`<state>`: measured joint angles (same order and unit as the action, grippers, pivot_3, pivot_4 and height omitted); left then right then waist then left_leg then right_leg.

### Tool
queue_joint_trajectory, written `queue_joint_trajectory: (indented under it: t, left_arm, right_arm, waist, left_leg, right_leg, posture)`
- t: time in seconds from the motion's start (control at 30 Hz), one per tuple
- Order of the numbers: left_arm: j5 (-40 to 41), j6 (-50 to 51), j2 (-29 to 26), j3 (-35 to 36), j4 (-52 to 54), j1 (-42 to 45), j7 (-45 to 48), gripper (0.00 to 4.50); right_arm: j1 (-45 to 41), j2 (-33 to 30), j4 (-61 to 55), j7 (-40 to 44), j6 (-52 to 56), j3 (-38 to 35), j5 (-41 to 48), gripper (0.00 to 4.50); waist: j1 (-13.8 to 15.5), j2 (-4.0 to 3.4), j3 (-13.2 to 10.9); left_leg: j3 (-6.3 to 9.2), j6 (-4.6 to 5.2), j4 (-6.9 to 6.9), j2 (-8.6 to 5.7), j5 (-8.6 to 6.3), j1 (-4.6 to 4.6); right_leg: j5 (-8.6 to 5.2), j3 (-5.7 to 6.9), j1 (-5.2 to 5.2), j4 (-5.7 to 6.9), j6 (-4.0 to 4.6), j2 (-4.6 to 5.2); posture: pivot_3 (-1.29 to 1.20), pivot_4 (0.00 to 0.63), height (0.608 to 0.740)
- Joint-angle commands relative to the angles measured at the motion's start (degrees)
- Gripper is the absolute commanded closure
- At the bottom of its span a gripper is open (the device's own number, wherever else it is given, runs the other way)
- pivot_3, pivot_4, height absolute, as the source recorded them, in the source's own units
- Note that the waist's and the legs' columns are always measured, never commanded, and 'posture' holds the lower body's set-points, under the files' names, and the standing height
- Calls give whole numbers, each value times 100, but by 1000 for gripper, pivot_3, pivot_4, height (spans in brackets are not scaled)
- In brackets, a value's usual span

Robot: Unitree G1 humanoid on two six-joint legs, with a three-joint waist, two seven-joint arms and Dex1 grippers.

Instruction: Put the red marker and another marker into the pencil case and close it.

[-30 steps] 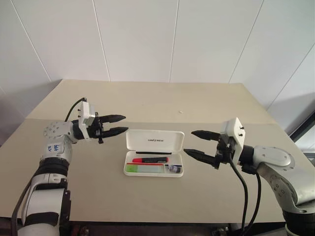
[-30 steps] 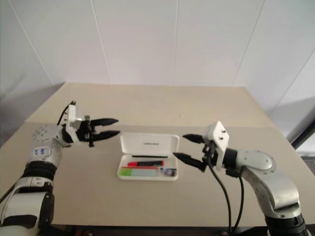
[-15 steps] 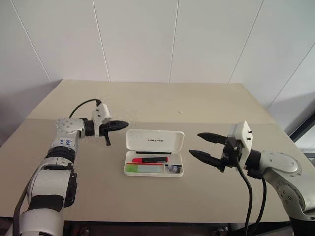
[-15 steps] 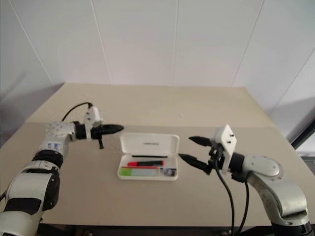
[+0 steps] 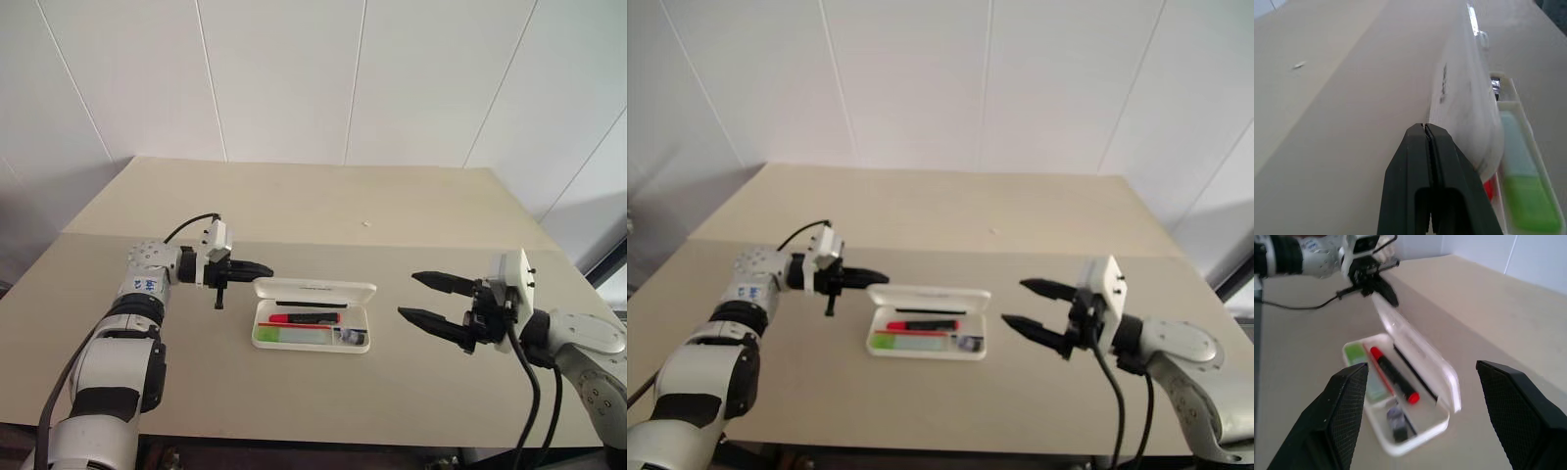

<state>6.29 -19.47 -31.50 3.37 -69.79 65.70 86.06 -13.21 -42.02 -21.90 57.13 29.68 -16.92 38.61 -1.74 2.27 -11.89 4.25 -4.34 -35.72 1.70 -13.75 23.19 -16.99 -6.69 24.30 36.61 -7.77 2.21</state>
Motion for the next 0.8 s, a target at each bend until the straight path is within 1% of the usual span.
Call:
queue_joint_trajectory:
  t: [0.03, 0.13, 0.37, 0.5, 0.67, 0.8]
  left_arm:
    - [88, 0, 5, -78, 310, 126, 610, 4471]
    - [189, 26, 55, -389, 548, -4, 644, 4471]
    - [453, 105, 96, -1075, 1113, -304, 644, 4471]
    - [464, 42, 77, -1399, 1309, -428, 644, 4471]
    - [222, -112, 29, -1713, 1359, -469, 644, 4471]
    - [-312, -473, -10, -1954, 1172, -423, 554, 4471]
  right_arm:
    - [-53, -153, 299, 574, -435, -294, 204, 0]
    - [-316, -317, 956, 1166, -797, -294, 164, 0]
    - [-1118, -600, 2348, 2185, -1470, -21, -124, 0]
    - [-1533, -699, 3040, 2716, -1780, 150, -312, 0]
    - [-1898, -779, 3560, 3201, -2046, 410, -553, 0]
    - [-2101, -778, 3870, 3363, -2208, 572, -659, 0]
  waist:
    - [-4, 0, 0]
    - [-5, -1, -1]
    - [-20, -8, -5]
    - [-23, -11, -7]
    - [-22, -25, -15]
    - [-23, -26, -16]
  left_leg:
    - [0, 0, -2, 0, 0, 0]
    - [0, 0, -16, 0, 0, 0]
    - [-1, 0, -35, 1, 0, -28]
    - [-1, 0, -33, 1, 0, -28]
    - [-1, 0, -32, 1, -1, -27]
    - [-2, 0, -33, 1, 0, -27]
  right_leg:
    - [1, 0, 0, 1, -1, 0]
    - [1, 0, -3, 10, -2, -1]
    - [8, 0, -47, -4, -15, 0]
    - [9, 0, -52, -11, -15, 0]
    - [9, 2, -53, -13, -16, 0]
    - [9, 2, -54, -13, -16, 0]
  posture:
    - [0, 150, 740]
    - [0, 150, 740]
    - [0, 150, 740]
    - [0, 150, 740]
    - [0, 150, 740]
    - [0, 150, 740]
